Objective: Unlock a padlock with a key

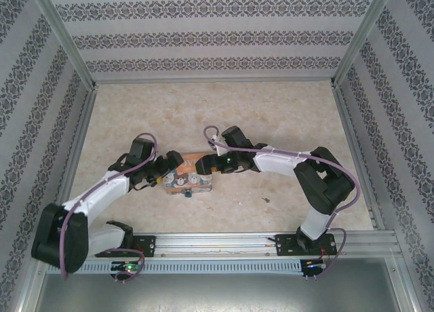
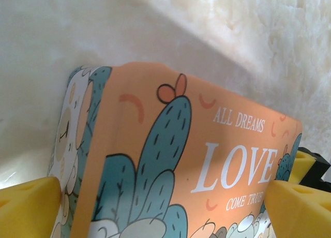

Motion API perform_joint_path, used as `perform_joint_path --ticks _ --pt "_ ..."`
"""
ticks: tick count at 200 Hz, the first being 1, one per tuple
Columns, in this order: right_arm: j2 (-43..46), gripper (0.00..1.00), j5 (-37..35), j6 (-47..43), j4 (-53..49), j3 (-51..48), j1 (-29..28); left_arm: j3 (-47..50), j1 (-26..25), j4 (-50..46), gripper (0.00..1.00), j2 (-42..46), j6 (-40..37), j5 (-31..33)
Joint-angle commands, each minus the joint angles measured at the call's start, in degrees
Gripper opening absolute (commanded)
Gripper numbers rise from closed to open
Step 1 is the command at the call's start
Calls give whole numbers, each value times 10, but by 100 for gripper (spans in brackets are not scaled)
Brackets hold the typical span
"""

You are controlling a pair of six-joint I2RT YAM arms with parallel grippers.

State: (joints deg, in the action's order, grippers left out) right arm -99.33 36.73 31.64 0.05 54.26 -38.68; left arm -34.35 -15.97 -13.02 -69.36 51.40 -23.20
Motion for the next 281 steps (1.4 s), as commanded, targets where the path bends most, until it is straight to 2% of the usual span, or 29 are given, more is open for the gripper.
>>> perform_joint_path --ticks 1,67,114,139,183,232,281 --pt "24 92 11 8 22 -14 10 -59 -35 82 100 -56 -18 -19" --pt "67 89 -18 11 17 -53 61 -208 -83 115 100 -237 -38 -41" --pt "89 89 -44 5 -1 -67 80 -255 -93 122 100 -295 -37 -40" --pt "99 90 -71 4 -17 -69 86 -264 -93 108 100 -295 -46 -28" --pt "130 98 -144 -21 -91 -60 93 -272 -83 69 100 -271 -72 10" --pt "223 98 -239 -42 -193 -76 110 -255 -62 45 99 -208 -101 60" --pt "323 83 -305 -24 -375 -95 127 -213 -53 51 99 -138 -123 122"
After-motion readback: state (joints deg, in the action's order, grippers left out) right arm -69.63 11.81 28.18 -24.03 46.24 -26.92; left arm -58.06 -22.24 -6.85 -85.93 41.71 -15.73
